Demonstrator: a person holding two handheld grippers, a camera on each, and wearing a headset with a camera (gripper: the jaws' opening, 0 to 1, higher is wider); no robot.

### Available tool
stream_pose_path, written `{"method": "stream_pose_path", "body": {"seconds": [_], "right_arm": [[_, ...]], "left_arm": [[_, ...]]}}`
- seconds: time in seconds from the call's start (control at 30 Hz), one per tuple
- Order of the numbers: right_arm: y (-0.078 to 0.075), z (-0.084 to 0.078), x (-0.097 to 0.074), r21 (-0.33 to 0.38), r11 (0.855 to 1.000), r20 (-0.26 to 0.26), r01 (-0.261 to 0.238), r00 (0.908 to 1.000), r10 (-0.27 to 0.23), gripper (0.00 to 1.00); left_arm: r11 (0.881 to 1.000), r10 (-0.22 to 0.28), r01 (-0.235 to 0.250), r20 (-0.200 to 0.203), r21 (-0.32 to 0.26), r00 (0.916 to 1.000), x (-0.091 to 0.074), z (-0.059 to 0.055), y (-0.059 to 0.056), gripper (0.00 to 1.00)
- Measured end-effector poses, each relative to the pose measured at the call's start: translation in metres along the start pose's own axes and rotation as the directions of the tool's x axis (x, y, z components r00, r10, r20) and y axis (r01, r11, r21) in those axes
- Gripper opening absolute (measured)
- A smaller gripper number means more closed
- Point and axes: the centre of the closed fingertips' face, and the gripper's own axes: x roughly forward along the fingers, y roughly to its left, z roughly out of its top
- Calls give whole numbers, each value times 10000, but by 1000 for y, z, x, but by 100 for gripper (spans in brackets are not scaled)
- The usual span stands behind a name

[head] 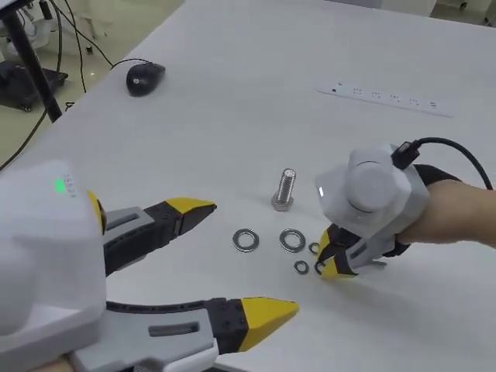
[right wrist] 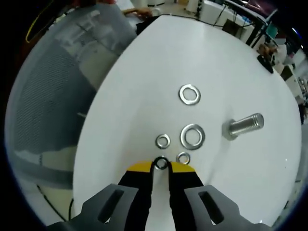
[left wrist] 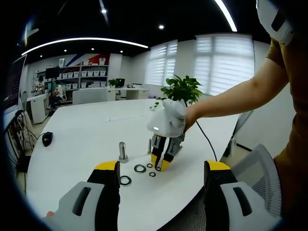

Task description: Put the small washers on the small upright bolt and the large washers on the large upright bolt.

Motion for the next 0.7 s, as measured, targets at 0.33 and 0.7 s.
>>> {"method": "stream_pose_path", "body": {"seconds": [0.33, 0.7], "right_arm": [[4, -23, -26, 694, 9973, -71, 235, 9997, -231, 12], [-6, -42, -66, 1483, 9834, -133, 1044, 9945, -1036, 12]], "left_arm": [[9997, -210, 211, -115, 132, 9997, 4, 0, -2, 70], [9968, -687, 690, -92, 397, 9976, 12, 6, -9, 70]]}}
